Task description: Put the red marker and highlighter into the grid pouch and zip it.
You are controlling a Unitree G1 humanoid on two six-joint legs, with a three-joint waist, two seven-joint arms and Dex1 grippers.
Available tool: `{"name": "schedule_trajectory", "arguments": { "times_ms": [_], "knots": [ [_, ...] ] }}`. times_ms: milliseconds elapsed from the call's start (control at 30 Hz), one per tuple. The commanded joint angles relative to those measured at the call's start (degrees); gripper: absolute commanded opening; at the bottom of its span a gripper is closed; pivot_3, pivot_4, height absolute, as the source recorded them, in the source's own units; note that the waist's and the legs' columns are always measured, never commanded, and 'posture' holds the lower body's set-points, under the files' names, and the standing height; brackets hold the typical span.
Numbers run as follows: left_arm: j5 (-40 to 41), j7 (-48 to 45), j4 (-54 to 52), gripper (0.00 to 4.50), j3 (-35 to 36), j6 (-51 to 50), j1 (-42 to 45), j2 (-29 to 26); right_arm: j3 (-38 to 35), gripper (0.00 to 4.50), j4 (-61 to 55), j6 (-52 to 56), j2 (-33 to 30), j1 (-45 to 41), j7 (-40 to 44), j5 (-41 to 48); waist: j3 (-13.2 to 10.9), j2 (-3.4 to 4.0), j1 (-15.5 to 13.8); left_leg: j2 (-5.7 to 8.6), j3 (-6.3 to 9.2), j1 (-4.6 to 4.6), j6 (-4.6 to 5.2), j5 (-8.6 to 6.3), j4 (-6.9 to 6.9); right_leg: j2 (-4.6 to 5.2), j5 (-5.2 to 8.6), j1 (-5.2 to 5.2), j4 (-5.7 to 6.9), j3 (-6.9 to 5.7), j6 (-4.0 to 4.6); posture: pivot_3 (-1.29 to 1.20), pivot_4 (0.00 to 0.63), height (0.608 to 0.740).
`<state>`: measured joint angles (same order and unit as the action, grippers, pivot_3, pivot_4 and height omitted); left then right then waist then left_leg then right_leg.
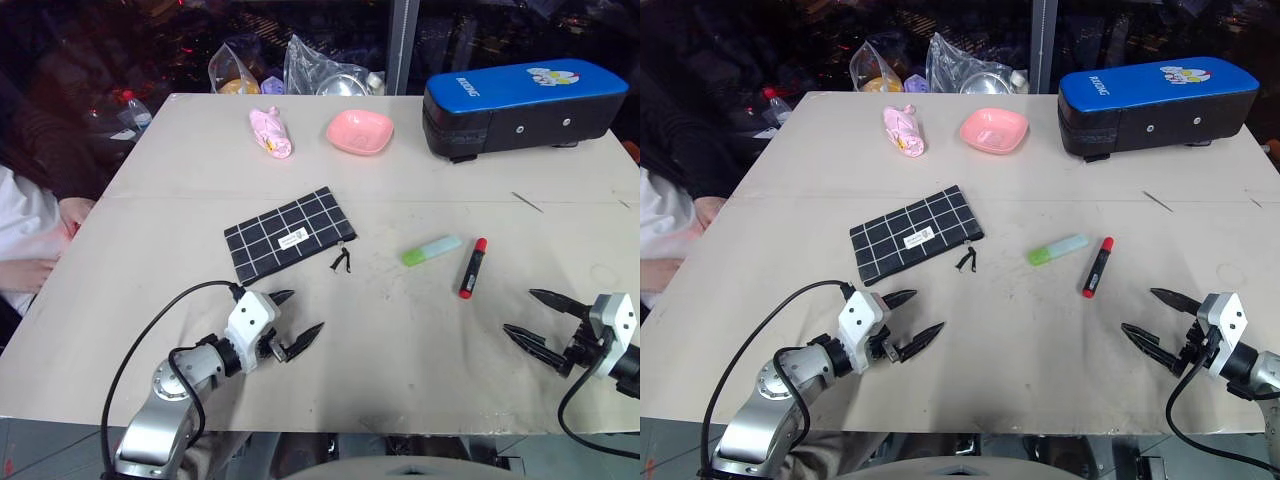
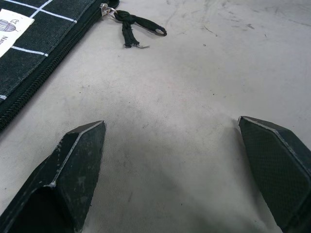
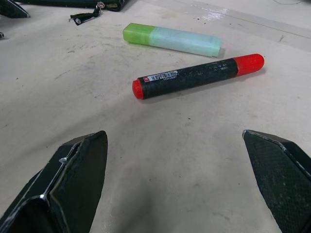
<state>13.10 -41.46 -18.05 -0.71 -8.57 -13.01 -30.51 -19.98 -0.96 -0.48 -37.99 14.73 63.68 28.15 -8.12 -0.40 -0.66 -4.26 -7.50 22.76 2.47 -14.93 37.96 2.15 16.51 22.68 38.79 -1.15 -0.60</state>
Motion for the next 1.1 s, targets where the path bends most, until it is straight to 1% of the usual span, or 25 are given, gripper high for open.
{"name": "schedule_trajectory", "arguments": {
  "times_ms": [33, 367, 467, 600, 700, 833, 933, 1033, 1100],
  "knots": [
    [-0.1, -0.2, -0.7, 4.42, 0.3, 1.0, -0.3, -0.4, -0.3, 4.50, 0.1, -0.9, -0.6, -0.3, 0.8, 0.0, 0.0, 0.00, 0.0, 0.00, 0.00, 0.00, 0.00, 0.00, 0.00, 0.00, 0.00, 0.00, 0.00, 0.00, 0.00, 0.00, 0.150, 0.738],
    [0.4, -0.1, -0.8, 4.42, 0.9, 0.9, -1.1, -0.3, -0.5, 4.50, 1.5, -1.7, -0.7, -1.0, 1.4, -0.9, 0.0, -0.01, 0.0, 0.00, 0.00, 0.00, 0.00, 0.00, 0.00, 0.00, 0.00, 0.00, 0.00, 0.00, 0.01, 0.00, 0.150, 0.738],
    [1.6, -0.5, -0.9, 4.42, 2.2, 2.5, -1.6, -0.1, -0.5, 4.50, 1.5, -2.0, -0.8, -1.0, 1.9, -0.7, 0.0, -0.01, 0.0, 0.00, 0.00, 0.00, 0.00, 0.00, -0.01, 0.00, 0.00, 0.00, -0.01, 0.00, 0.00, 0.00, 0.150, 0.738],
    [6.6, -3.7, -1.8, 4.42, 6.3, 3.2, -3.8, -1.2, 0.0, 4.50, -1.5, -2.2, 0.1, -0.6, 4.8, 2.2, 0.0, -0.03, 0.1, -0.01, 0.00, 0.00, 0.00, 0.00, -0.01, 0.01, 0.01, 0.02, -0.01, -0.01, 0.02, 0.00, 0.150, 0.738],
    [8.0, -5.0, -0.8, 4.42, 10.9, 4.4, -6.3, -2.8, 0.6, 4.50, -6.2, -0.1, 1.2, -0.7, 5.3, 5.7, 0.0, -0.05, 0.2, -0.03, 0.00, 0.00, 0.00, 0.00, -0.04, 0.01, 0.01, 0.03, 0.00, -0.01, 0.02, 0.00, 0.150, 0.738],
    [9.4, -6.6, 2.7, 4.42, 17.4, 5.9, -7.8, -4.9, 2.2, 4.50, -12.1, 2.2, 2.1, -1.4, 3.7, 7.9, -0.1, -0.10, 0.0, -0.04, 0.00, 0.00, 0.00, 0.00, -0.07, 0.05, 0.02, 0.04, -0.02, -0.04, 0.03, 0.00, 0.150, 0.738],
    [8.8, -7.5, 7.7, 4.42, 21.6, 7.9, -6.5, -7.1, 4.3, 4.50, -15.9, 3.8, 2.8, -2.6, 2.3, 8.4, -0.2, -0.27, 0.0, -0.03, 0.01, 0.01, 0.00, -0.01, -0.07, 0.09, 0.02, 0.05, -0.03, -0.09, 0.04, 0.00, 0.150, 0.738],
    [7.1, -8.7, 14.0, 4.42, 23.8, 11.3, -3.5, -9.8, 6.4, 4.50, -18.6, 5.0, 3.7, -3.9, 0.1, 8.2, -0.2, -0.31, -0.1, -0.02, 0.05, 0.04, 0.00, -0.01, -0.07, 0.16, 0.02, 0.06, -0.04, -0.24, 0.04, 0.00, 0.150, 0.738],
    [4.8, -9.8, 18.8, 4.42, 24.1, 16.2, -1.5, -11.8, 7.4, 4.50, -20.1, 5.7, 4.4, -4.5, -1.3, 8.1, -0.2, -0.33, -0.1, -0.02, 0.05, 0.06, 0.00, -0.01, -0.07, 0.19, 0.02, 0.06, -0.05, -0.27, 0.05, 0.00, 0.150, 0.738]
  ]
}}
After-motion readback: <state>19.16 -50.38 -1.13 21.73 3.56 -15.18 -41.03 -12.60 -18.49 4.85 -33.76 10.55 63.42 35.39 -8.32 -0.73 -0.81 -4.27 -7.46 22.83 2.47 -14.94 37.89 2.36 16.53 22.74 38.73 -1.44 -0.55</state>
